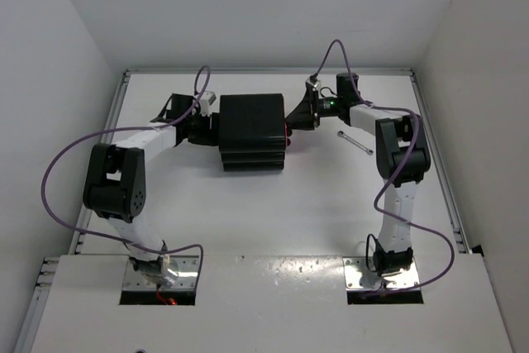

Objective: Sort the tools into containers

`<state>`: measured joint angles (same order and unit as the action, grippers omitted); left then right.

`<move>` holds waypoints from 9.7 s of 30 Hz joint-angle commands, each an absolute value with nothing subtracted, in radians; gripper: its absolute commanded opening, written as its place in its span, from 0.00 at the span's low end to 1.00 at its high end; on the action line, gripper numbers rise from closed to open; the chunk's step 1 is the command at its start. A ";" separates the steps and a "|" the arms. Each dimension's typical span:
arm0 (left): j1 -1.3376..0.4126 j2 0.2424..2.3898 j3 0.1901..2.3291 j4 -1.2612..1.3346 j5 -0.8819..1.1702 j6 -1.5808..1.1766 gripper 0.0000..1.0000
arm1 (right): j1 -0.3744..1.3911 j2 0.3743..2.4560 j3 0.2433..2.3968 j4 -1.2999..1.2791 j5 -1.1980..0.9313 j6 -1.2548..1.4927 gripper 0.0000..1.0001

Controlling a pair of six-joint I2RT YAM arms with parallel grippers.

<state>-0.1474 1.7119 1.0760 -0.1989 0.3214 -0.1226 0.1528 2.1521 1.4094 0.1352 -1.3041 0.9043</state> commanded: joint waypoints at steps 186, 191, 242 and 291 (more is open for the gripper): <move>-0.035 1.154 0.931 -0.311 0.078 -0.003 0.82 | 0.043 2.339 1.933 -1.091 -0.026 -0.600 0.49; -0.035 1.163 0.931 -0.311 0.078 -0.003 0.82 | 0.034 2.362 1.933 -1.081 -0.026 -0.600 0.49; -0.008 1.183 0.897 -0.291 0.014 -0.063 0.90 | 0.468 2.106 2.338 -0.908 -0.622 0.020 0.00; 0.002 0.992 0.922 -0.359 0.064 -0.017 1.00 | 0.476 1.361 1.613 -0.606 0.055 -0.100 0.99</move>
